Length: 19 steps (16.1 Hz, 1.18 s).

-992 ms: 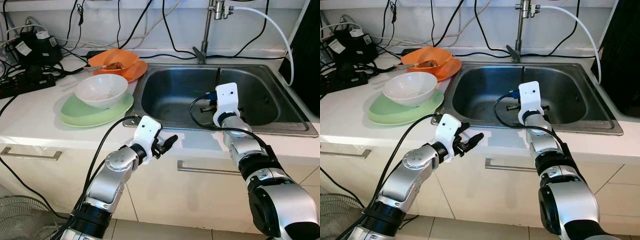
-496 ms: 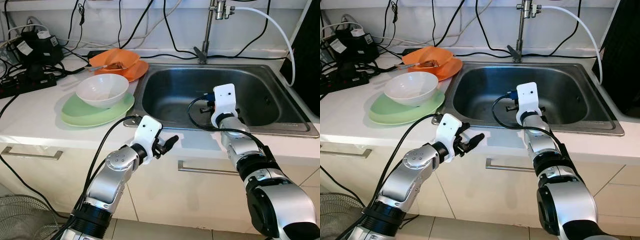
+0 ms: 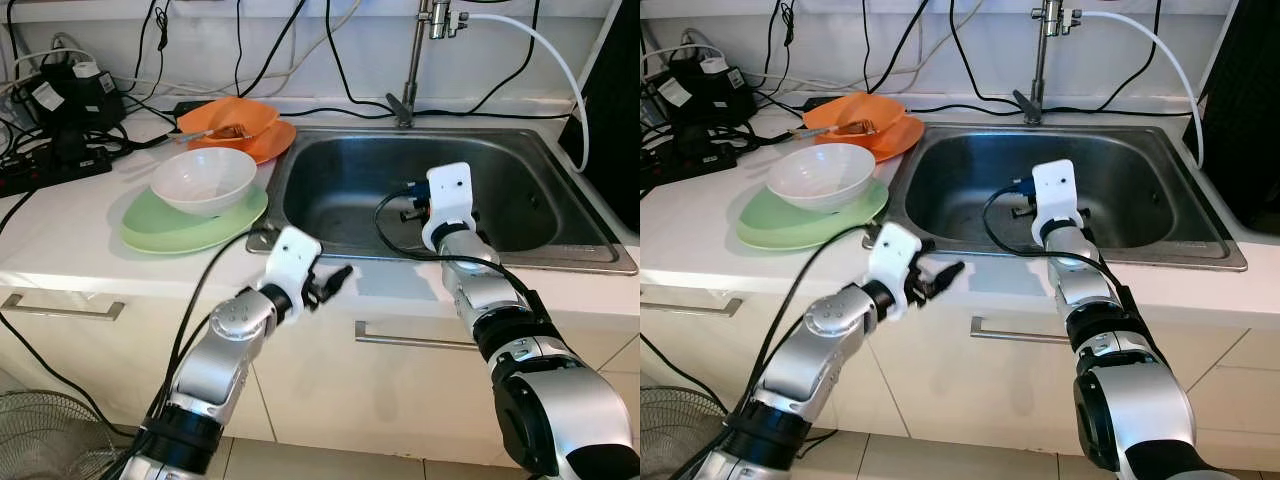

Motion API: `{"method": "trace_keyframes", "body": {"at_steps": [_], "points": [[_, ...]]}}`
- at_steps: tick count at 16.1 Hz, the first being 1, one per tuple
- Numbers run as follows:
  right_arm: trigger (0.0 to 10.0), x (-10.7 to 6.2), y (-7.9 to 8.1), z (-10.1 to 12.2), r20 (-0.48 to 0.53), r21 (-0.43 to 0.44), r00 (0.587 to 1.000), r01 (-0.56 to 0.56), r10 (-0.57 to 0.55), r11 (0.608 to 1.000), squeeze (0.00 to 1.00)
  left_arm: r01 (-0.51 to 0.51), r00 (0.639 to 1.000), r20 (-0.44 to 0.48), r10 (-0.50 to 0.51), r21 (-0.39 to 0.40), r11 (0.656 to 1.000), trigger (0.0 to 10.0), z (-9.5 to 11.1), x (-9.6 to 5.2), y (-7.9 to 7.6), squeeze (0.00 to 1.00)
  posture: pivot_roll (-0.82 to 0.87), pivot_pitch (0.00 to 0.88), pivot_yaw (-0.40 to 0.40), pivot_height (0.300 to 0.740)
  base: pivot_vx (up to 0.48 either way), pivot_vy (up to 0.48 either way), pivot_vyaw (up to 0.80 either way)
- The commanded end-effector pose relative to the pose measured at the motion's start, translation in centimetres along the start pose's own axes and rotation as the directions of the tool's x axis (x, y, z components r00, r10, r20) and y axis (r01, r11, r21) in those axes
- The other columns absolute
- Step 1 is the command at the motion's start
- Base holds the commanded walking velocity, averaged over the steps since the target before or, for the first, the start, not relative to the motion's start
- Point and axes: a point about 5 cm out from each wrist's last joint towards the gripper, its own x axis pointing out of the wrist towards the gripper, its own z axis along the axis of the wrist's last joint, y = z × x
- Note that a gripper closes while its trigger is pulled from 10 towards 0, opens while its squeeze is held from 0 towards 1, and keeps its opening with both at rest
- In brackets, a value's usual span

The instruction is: Kitchen organization

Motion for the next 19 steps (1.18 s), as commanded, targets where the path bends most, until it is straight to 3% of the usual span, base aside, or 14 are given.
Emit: {"method": "trace_keyframes", "body": {"at_steps": [1,3,5,7,8,9,10,12,16,19], "points": [[10.0,0.3,0.3,1.7,0.085,-0.008,0.996,-0.024,0.024,1.000,0.00,-0.065,0.997,0.050,0.064,0.033,0.997,10.0,1.1,0.1,1.1,0.00,0.05,0.000,0.075,0.740,0.000,0.000,0.00],[10.0,0.3,0.9,2.7,0.139,-0.012,0.988,-0.066,0.067,0.998,0.00,-0.137,0.984,0.120,0.131,0.045,0.990,10.0,2.5,0.1,1.9,0.00,0.05,0.000,0.074,0.740,0.000,0.000,0.00],[10.0,0.1,1.5,3.6,0.193,-0.020,0.975,-0.107,0.109,0.994,0.00,-0.272,0.938,0.250,0.242,0.094,0.958,10.0,4.8,-0.4,3.5,0.00,0.04,0.000,0.073,0.740,0.000,0.000,0.00],[10.0,-0.1,1.9,3.8,0.213,-0.033,0.967,-0.133,0.137,0.991,0.00,-0.359,0.897,0.302,0.322,0.077,0.930,10.0,6.6,-1.1,5.0,0.00,0.04,0.000,0.070,0.740,0.000,0.000,0.00],[10.0,-0.3,2.2,3.7,0.219,-0.035,0.964,-0.146,0.150,0.989,0.00,-0.434,0.860,0.323,0.395,0.054,0.899,10.0,7.6,-1.6,6.7,0.00,0.04,0.000,0.071,0.740,0.000,0.000,0.00],[10.0,-0.4,2.3,3.5,0.215,-0.032,0.965,-0.150,0.153,0.988,0.00,-0.480,0.838,0.319,0.442,0.046,0.876,10.0,7.9,-1.9,8.0,0.00,0.04,0.000,0.071,0.740,0.000,0.000,0.00],[10.0,-0.6,2.5,3.1,0.205,-0.026,0.966,-0.154,0.156,0.988,0.00,-0.566,0.797,0.291,0.529,0.054,0.822,10.0,7.8,-2.5,10.5,0.00,0.04,0.000,0.073,0.740,0.000,0.000,0.00],[10.0,-0.9,2.9,2.8,0.197,-0.020,0.968,-0.157,0.158,0.987,0.00,-0.637,0.759,0.234,0.608,0.075,0.767,10.0,6.9,-3.4,13.1,0.00,0.03,0.000,0.076,0.740,0.000,0.000,0.00],[10.0,-1.6,3.6,2.3,0.186,-0.036,0.961,-0.200,0.203,0.979,0.00,-0.704,0.707,0.080,0.703,-0.011,0.710,10.0,4.6,-4.5,16.0,0.00,0.02,0.000,0.081,0.740,0.000,0.000,0.00],[10.0,-1.8,3.7,2.1,0.179,-0.039,0.962,-0.200,0.204,0.979,0.00,-0.748,0.657,0.047,0.752,-0.079,0.658,10.0,4.7,-5.2,17.6,0.00,0.02,0.000,0.082,0.740,0.000,0.000,0.00]]}}
